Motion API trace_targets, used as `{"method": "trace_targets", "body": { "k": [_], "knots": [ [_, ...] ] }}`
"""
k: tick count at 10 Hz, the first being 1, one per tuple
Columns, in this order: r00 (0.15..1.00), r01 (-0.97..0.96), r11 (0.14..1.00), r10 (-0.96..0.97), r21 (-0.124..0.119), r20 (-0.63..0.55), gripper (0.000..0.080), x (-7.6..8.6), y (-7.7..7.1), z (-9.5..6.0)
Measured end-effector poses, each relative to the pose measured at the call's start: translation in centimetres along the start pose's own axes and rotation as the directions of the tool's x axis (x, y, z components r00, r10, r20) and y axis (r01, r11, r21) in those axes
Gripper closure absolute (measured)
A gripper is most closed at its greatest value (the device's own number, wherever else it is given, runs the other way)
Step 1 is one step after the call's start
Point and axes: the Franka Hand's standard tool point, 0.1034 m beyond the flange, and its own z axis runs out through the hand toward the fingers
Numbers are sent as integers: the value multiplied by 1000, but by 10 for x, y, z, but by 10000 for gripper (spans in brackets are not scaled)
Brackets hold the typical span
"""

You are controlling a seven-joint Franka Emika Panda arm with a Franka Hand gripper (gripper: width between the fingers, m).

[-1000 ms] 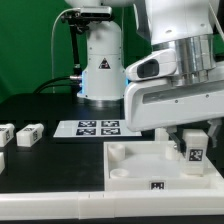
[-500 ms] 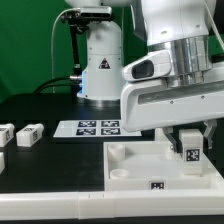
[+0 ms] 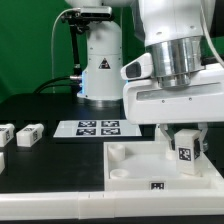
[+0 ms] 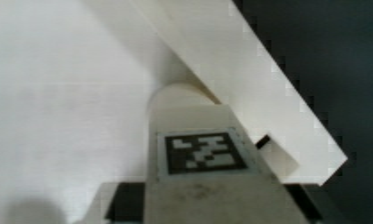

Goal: Assemble one leg

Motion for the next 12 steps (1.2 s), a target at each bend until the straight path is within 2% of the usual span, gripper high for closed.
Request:
{"method": "trace_targets", "body": {
  "k": [1,3,5,6,7,8,10,12],
  "knots": [
    [997,-81,997,81,3,4,505,0,0,0],
    [933,-359,933,359,15,25,505,-1,1,1],
    [932,-362,932,361,16,26,505,-1,1,1],
    [942,-334,942,334,16,26,417,-1,1,1],
    [943,-334,943,333,16,26,226,-1,0,1],
    [967,-256,967,255,17,23,174,-2,0,1],
    [1000,23,1000,-23,18,17,155,-5,-2,1],
    [953,303,953,-303,1,16,151,-8,-5,2]
  ]
}}
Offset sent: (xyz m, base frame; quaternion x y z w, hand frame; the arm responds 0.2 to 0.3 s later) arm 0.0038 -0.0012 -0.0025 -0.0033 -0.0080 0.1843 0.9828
